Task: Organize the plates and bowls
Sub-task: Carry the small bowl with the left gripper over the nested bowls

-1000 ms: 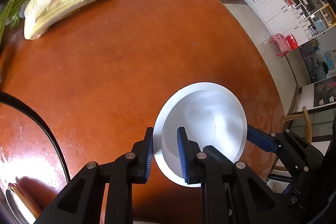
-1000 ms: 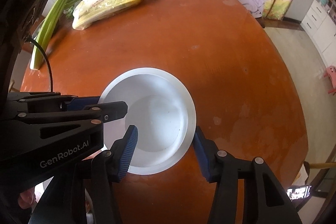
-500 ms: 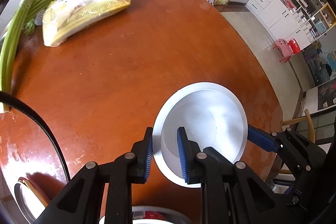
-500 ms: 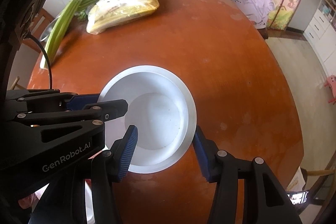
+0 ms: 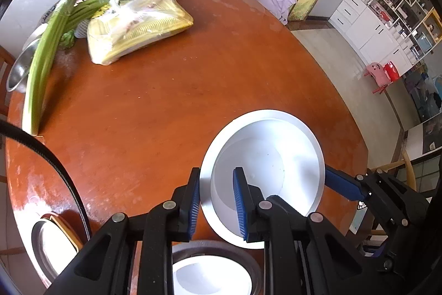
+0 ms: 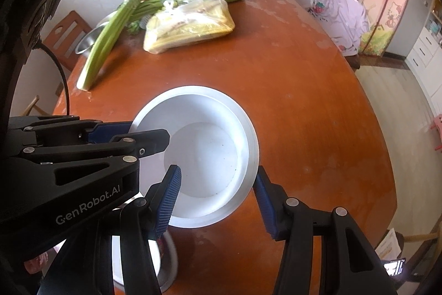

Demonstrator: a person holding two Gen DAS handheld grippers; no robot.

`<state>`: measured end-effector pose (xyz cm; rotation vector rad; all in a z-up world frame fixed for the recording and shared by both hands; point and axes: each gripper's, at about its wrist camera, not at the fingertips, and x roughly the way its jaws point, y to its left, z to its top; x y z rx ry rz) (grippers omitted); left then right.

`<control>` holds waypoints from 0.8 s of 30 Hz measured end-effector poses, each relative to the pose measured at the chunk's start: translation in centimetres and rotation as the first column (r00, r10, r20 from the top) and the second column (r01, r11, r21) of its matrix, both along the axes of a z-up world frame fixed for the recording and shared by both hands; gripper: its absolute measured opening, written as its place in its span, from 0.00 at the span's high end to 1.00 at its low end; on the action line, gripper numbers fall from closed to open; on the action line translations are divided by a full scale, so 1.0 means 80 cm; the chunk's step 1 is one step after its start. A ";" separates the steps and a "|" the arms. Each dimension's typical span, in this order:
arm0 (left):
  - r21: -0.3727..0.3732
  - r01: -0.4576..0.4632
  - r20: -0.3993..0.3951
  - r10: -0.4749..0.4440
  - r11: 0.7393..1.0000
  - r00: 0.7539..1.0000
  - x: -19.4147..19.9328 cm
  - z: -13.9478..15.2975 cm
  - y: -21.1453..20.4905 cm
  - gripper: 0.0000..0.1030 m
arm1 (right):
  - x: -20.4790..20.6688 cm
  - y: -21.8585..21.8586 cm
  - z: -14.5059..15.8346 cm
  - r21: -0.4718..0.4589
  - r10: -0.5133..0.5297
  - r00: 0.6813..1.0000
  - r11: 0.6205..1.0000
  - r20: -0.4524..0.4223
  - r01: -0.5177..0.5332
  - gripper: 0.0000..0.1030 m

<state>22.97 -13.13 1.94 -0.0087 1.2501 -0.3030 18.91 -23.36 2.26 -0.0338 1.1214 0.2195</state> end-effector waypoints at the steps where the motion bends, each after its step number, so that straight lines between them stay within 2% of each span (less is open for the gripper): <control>1: 0.001 -0.002 0.004 0.002 1.000 1.000 -0.002 0.002 0.002 0.78 | -0.002 0.002 0.002 0.001 0.002 1.000 1.000 0.004 -0.002 0.46; 13: 0.022 -0.030 0.050 0.028 0.999 0.998 -0.043 0.034 0.029 0.78 | -0.035 0.031 0.030 0.014 0.038 0.998 0.999 0.054 -0.039 0.46; 24: 0.038 -0.073 0.051 0.071 0.997 0.996 -0.090 0.038 0.068 0.78 | -0.077 0.070 0.033 0.025 0.093 0.994 0.995 0.059 -0.095 0.46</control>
